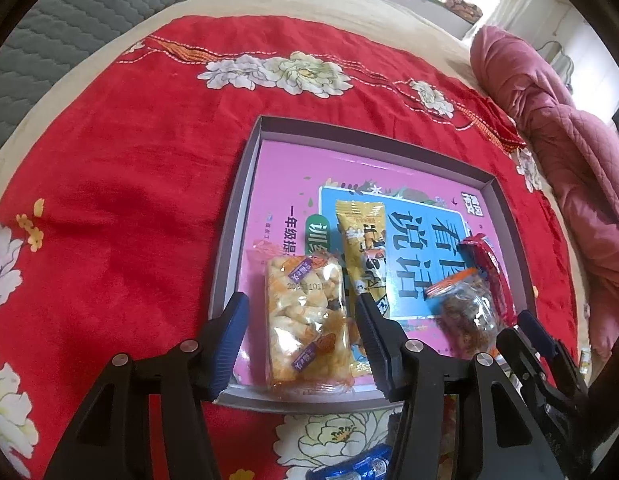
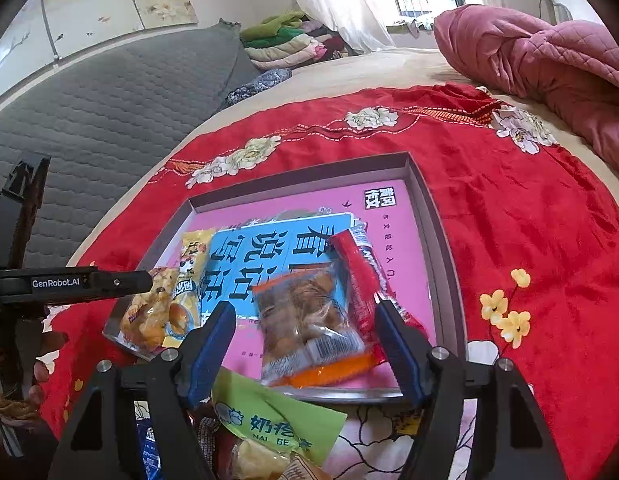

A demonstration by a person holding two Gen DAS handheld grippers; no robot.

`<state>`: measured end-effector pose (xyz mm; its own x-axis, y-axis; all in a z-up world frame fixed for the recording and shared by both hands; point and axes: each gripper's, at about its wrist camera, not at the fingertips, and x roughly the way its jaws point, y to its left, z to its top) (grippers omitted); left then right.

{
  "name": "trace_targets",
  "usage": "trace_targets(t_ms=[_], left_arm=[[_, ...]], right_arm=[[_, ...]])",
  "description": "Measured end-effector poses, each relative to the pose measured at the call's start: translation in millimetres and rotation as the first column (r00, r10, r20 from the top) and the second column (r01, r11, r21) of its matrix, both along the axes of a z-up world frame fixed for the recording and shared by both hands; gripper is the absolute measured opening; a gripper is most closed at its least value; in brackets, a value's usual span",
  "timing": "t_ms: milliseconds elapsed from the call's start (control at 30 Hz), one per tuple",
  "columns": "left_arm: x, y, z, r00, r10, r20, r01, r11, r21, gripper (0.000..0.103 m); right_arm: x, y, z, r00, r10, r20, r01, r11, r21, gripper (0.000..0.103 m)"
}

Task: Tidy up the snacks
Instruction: 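Open the left tool to drop the puff bag while the right tool releases the cookie bag, then withdraw both open tools from the tray toward the remaining snack pile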

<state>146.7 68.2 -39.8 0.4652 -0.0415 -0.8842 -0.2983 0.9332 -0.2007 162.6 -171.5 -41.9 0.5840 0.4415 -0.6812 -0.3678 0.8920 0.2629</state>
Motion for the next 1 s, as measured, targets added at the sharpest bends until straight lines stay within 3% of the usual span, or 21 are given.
trace_targets(t_ms=[333, 1000], left_arm=[[-7.1, -1.8, 13.2, 1.0, 0.007, 0.023, -0.007, 1.0, 0.009, 0.062], [-34.5, -12.5, 29.9, 0.999, -0.035, 0.038, 0.035, 0.999, 0.0, 0.063]], right_arm=[[-3.9, -4.5, 8.4, 0.999, -0.01, 0.031, 0.01, 1.0, 0.005, 0.074], [-20.3, -36.7, 30.0, 0.993, -0.078, 0.09, 0.076, 0.997, 0.034, 0.082]])
